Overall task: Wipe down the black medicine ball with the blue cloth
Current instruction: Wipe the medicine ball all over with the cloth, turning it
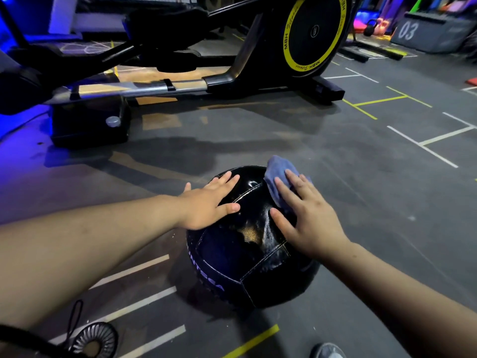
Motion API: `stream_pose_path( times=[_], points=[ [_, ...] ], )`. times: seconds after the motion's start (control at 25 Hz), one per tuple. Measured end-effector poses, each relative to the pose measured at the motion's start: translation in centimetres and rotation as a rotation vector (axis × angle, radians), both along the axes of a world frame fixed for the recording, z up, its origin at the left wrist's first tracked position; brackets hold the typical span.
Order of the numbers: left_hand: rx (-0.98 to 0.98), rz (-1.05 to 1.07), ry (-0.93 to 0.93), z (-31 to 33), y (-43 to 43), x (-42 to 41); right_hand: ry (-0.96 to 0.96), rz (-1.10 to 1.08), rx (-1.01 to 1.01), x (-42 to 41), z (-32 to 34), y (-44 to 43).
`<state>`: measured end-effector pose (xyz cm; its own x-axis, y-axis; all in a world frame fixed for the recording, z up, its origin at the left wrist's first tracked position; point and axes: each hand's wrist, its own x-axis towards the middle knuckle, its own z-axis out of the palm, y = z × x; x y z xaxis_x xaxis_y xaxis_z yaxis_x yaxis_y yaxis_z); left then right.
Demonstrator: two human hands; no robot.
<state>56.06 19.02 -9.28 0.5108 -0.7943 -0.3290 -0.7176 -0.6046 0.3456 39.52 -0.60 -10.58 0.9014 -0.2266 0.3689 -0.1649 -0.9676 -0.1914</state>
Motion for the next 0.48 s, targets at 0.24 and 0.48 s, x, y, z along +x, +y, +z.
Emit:
stream_pose_path(
  times=[0.24,0.48],
  points=[
    [0.057,0.002,-0.012,0.5,-0.7,-0.3,-0.087,0.498,-0.405,-3.8,-3.4,3.5],
    [0.062,0.018,-0.005,0.9,-1.0,-0.3,-0.061,0.430,-0.355,-1.9,-1.7,-0.6]
  ],
)
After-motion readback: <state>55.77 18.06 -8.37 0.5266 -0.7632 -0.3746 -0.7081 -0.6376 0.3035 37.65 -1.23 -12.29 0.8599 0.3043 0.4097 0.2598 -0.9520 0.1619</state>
